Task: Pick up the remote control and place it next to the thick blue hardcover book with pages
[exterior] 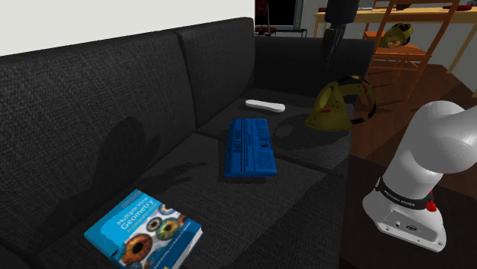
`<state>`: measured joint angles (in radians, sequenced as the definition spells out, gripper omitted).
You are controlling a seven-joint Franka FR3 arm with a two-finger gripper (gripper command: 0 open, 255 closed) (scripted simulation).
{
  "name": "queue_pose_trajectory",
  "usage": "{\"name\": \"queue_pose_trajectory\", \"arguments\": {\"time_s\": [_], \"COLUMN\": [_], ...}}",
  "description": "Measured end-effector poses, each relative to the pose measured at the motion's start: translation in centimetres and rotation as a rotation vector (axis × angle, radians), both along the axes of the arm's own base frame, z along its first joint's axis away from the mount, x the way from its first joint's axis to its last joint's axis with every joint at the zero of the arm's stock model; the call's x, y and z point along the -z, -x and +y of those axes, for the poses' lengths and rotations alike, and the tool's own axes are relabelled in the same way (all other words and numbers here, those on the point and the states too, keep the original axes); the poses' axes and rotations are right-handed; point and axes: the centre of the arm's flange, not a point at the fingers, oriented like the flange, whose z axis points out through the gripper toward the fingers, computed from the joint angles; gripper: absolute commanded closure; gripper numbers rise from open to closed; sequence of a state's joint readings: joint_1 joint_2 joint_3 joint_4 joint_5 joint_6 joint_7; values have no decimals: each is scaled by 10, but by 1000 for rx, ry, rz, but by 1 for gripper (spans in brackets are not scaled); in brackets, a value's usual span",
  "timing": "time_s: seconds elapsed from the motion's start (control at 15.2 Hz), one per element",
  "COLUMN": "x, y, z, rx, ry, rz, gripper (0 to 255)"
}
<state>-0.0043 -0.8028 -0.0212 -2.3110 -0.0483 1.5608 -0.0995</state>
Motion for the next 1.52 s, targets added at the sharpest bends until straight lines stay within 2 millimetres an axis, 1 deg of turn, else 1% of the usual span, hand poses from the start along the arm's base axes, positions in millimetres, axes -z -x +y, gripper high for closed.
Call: {"name": "queue_pose_trajectory", "arguments": {"time_s": [0.07, 0.13, 0.26, 0.33, 0.46, 0.53, 0.59, 0.73, 0.86, 1.06, 1.19, 1.52], "x": [0, 3, 13, 22, 36, 43, 52, 67, 77, 103, 120, 156], "y": [0, -6, -23, -32, -52, -65, -74, -91, -115, -144, -165, -215], "z": [0, -3, -12, -17, -23, -29, -36, -43, -52, -64, -76, -101], "rx": [0, 0, -1, -1, -2, -3, -3, -5, -6, -8, -8, -11], "ry": [0, 0, -1, -1, -2, -2, -2, -3, -3, -4, -5, -6], "rz": [0, 2, 8, 11, 17, 20, 24, 30, 36, 46, 52, 68], "gripper": [0, 0, 0, 0, 0, 0, 0, 0, 0, 0, 0, 0]}}
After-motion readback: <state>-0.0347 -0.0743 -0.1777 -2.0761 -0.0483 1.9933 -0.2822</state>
